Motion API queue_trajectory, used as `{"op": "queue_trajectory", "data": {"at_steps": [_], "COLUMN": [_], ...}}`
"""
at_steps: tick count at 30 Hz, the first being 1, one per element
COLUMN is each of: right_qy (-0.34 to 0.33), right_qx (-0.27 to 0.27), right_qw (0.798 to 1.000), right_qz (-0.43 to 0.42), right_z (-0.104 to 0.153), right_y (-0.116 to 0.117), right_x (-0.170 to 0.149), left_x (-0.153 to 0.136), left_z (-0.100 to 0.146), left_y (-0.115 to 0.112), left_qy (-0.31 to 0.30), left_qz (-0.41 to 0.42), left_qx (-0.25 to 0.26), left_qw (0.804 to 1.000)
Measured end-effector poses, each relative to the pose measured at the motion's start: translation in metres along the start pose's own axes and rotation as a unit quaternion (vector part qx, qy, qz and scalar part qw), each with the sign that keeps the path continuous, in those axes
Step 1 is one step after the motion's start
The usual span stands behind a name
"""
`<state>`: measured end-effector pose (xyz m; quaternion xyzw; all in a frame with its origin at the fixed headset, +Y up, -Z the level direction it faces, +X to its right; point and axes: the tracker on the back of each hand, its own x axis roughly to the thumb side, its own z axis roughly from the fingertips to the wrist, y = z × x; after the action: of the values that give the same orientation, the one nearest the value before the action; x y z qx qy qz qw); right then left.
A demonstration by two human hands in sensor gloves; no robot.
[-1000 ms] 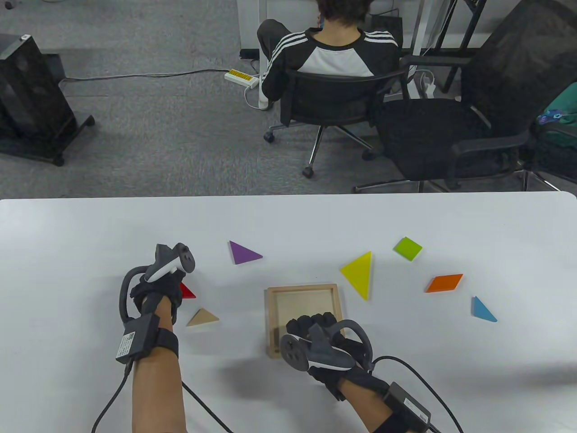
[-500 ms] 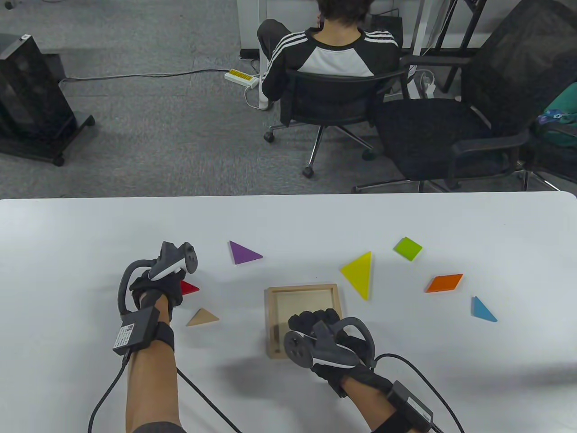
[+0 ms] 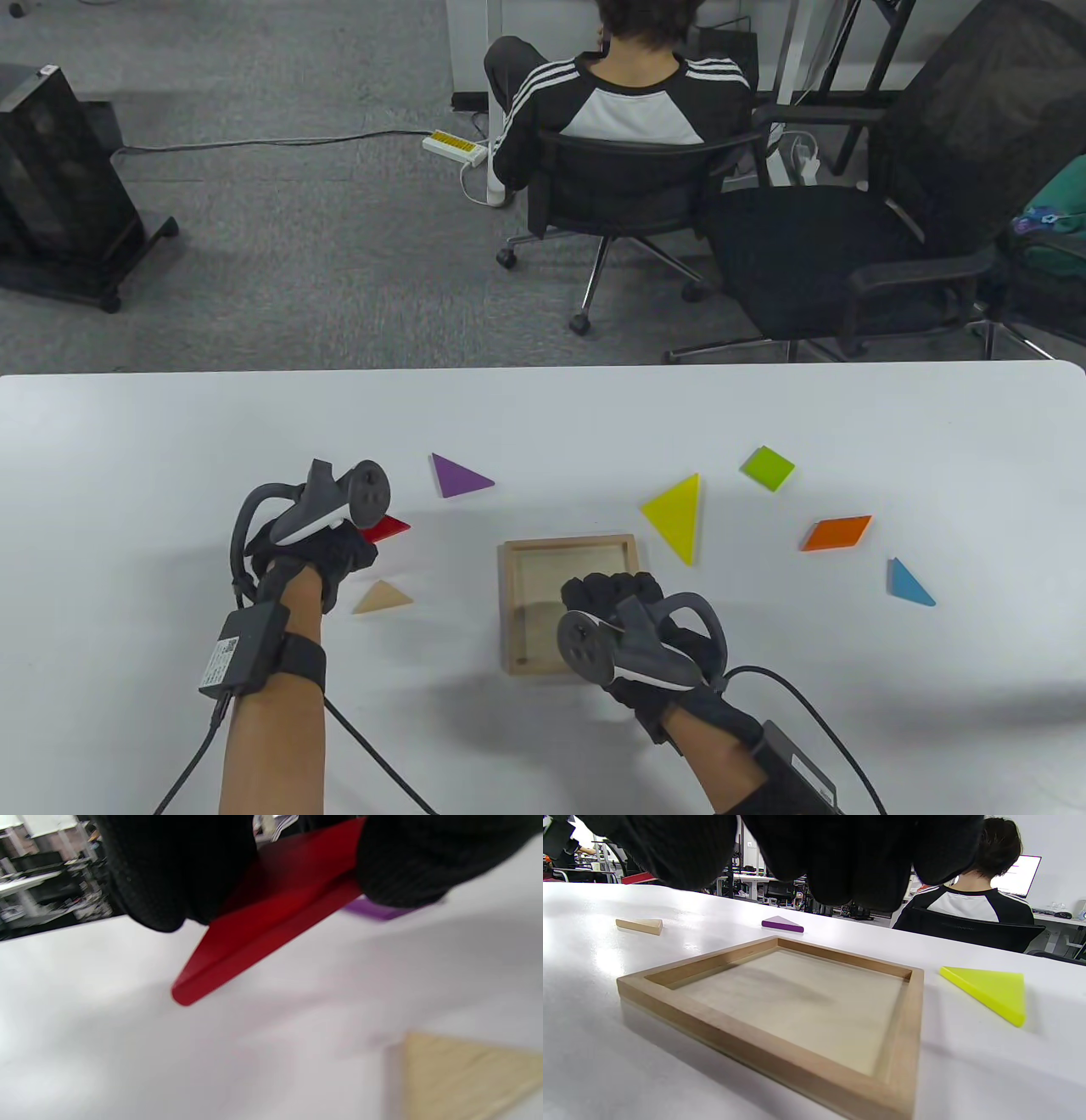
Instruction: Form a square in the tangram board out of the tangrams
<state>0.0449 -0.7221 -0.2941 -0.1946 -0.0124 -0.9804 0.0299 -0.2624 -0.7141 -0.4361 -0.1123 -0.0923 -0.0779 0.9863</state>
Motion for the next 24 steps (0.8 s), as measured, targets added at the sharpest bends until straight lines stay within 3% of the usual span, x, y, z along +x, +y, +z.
{"op": "queue_trajectory", "data": {"at_steps": [9, 24], "right_qy": [0.017, 0.039], "right_qx": [-0.015, -0.019], "right_qw": [1.0, 0.999], "right_qz": [-0.01, -0.011], "right_z": [0.004, 0.008], "right_y": [-0.013, -0.025], "right_x": [-0.016, -0.031], "left_x": [0.049, 0.149], "left_z": [0.042, 0.076], "left_y": [0.038, 0.057], "left_qy": [-0.059, -0.151], "left_qz": [-0.009, -0.026], "left_qx": [0.061, 0.107], "left_qw": [0.996, 0.982]}}
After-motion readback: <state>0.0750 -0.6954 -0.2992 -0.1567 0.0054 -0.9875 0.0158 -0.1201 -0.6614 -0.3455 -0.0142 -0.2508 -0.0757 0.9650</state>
